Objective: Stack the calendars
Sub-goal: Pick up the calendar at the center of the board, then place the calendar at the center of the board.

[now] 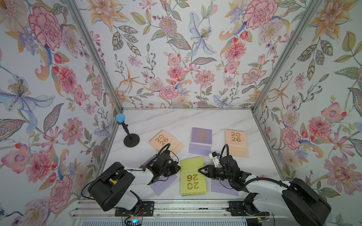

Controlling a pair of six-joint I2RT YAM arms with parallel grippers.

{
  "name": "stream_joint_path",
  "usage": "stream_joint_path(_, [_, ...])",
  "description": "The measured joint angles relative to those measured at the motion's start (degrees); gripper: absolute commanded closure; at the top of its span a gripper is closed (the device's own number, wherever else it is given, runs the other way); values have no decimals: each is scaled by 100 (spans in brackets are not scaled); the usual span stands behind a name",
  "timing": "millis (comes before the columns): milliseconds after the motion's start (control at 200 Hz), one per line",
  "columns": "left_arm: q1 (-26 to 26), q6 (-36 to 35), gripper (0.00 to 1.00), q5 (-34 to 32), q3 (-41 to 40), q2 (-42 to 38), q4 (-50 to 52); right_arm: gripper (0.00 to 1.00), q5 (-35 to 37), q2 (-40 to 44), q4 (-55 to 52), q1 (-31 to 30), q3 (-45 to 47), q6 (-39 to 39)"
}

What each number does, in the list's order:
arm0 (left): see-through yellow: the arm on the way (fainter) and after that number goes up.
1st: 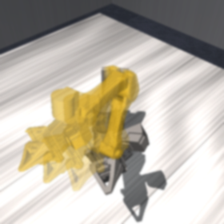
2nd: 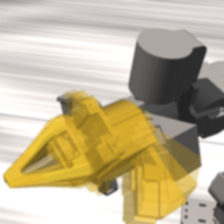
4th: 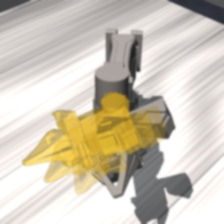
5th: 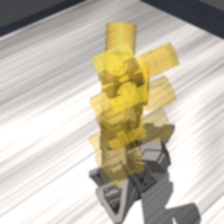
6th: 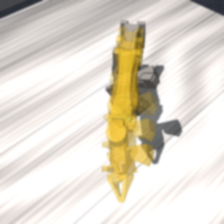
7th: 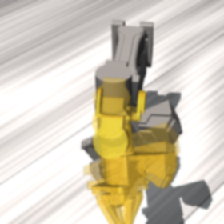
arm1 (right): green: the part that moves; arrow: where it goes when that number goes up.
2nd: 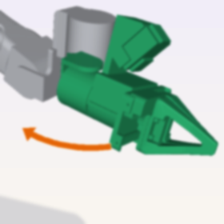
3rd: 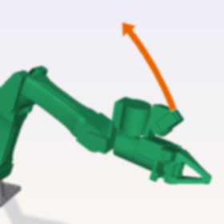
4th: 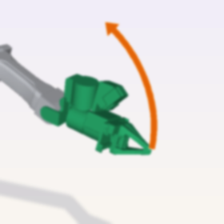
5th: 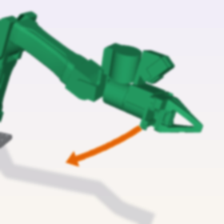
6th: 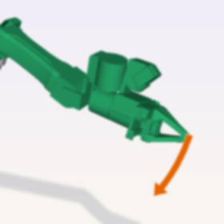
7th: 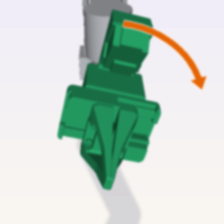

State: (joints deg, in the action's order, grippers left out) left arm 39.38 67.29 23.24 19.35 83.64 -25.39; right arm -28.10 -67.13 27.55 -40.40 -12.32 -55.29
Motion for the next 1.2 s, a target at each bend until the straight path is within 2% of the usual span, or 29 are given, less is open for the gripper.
stream_joint_path(75, [-13,26,100,59,-9,0,-15,84,0,2,22,4,0,46])
stream_joint_path(155, [-61,48,100,107,-11,0,-24,90,-4,7,55,13,0,-24])
stream_joint_path(320, [-238,74,82,243,-11,-70,-35,100,-22,114,83,76,0,-70])
stream_joint_path(465, [-514,66,61,343,63,-348,37,100,98,527,-79,229,2,-72])
stream_joint_path(670, [-970,-85,44,354,448,-1014,378,100,459,1440,-424,673,7,-155])
stream_joint_path(926, [-1174,-122,32,177,872,-1808,461,100,1349,2437,-597,944,179,-682])
stream_joint_path(1201, [-1174,72,25,-11,929,-2142,-2,100,2575,2568,-299,953,192,-1320])
